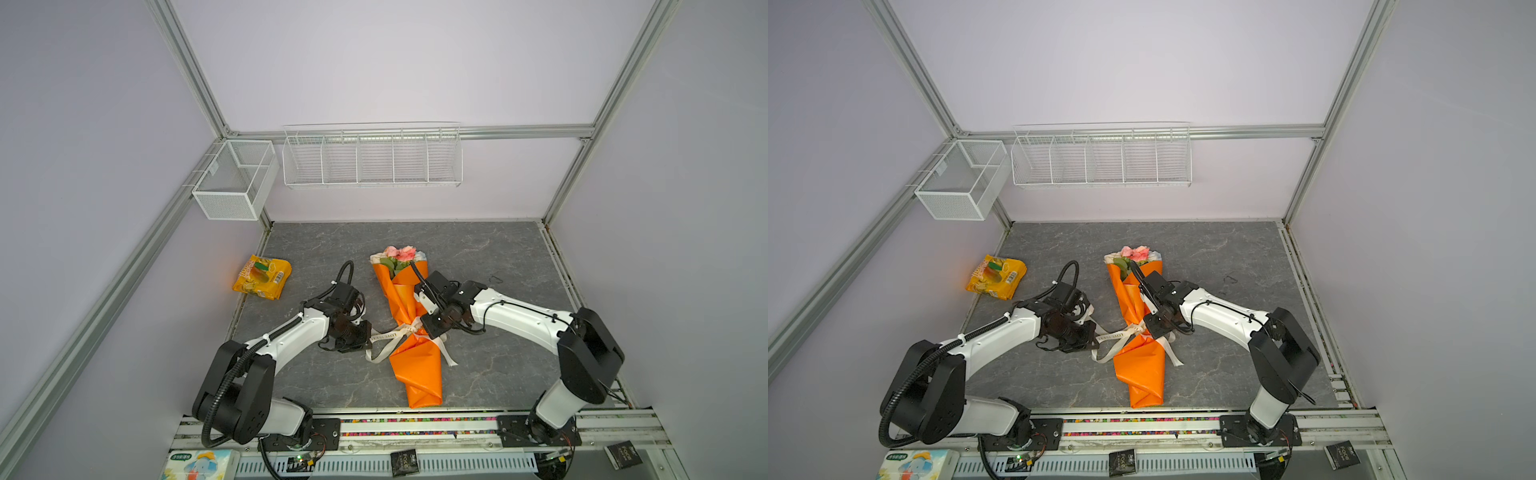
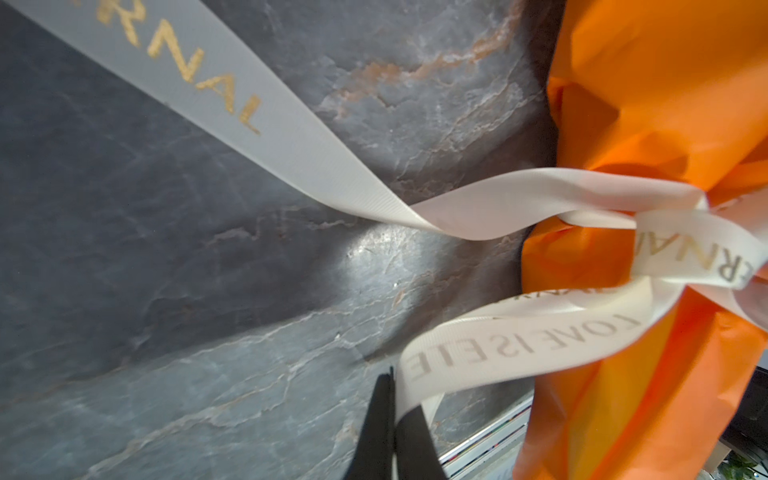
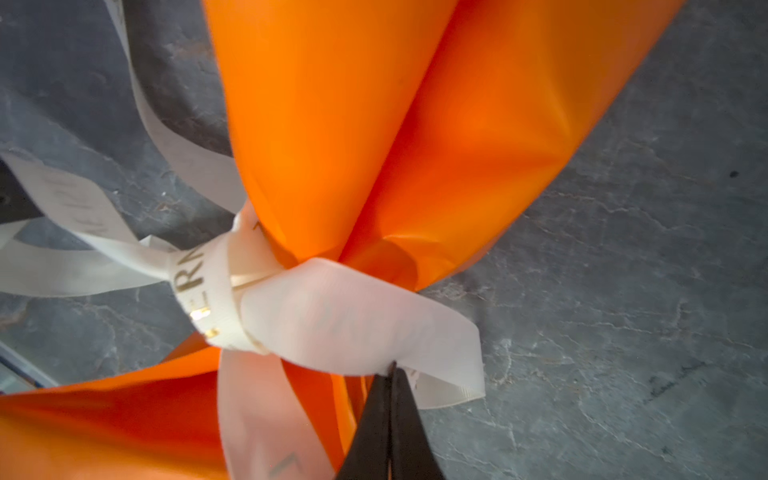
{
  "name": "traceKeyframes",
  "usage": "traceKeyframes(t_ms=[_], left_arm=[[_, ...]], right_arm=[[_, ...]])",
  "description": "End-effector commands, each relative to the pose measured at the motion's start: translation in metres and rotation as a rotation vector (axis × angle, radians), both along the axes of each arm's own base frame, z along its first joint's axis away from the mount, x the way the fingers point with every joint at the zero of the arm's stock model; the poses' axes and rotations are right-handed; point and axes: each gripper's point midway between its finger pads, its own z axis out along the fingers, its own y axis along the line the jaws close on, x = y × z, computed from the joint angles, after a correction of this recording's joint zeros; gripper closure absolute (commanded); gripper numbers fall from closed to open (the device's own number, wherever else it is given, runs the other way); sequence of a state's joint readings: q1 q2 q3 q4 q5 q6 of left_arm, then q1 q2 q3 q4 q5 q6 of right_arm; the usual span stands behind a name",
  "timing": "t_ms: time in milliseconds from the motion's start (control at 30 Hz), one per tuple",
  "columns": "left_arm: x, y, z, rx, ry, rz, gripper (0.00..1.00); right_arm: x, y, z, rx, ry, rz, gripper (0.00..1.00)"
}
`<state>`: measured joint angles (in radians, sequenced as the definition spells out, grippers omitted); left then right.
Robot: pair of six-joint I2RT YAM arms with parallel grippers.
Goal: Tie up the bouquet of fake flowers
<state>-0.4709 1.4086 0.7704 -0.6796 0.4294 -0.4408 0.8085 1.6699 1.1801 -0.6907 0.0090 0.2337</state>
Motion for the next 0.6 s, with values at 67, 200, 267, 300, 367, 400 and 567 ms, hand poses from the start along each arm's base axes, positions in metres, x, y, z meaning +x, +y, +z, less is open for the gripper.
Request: traceKeyframes(t_ms=[67, 200, 267, 300, 367, 400, 567], left_arm=[[0.011, 0.008, 0.004, 0.042, -0.034, 0.053, 1.0], [0.009, 0.017, -0.003, 0.091, -0.021, 0.083, 1.0], [0.008, 0.019, -0.005, 0.107, -0.018, 0.087, 1.0], [0.008, 0.019, -0.005, 0.104, -0.021, 0.08, 1.0], [0.006, 0.016, -0.005, 0.088, -0.014, 0.068, 1.0], [0.005, 0.017, -0.006, 0.093, -0.011, 0.07, 1.0], [0.005, 0.002, 0.002, 0.005, -0.02, 0.017, 1.0]], right_arm=[[-0.003, -0.033, -0.005, -0.121, -0.025, -0.036, 0.94], [0.004, -0.043, -0.007, -0.167, -0.045, -0.087, 0.94], [0.008, -0.047, -0.009, -0.18, -0.05, -0.109, 0.94], [0.009, -0.047, -0.009, -0.183, -0.047, -0.111, 0.94], [0.011, -0.051, -0.01, -0.207, -0.055, -0.128, 0.94], [0.012, -0.052, -0.01, -0.208, -0.053, -0.132, 0.94], [-0.002, -0.024, 0.002, -0.039, 0.01, -0.043, 0.94]])
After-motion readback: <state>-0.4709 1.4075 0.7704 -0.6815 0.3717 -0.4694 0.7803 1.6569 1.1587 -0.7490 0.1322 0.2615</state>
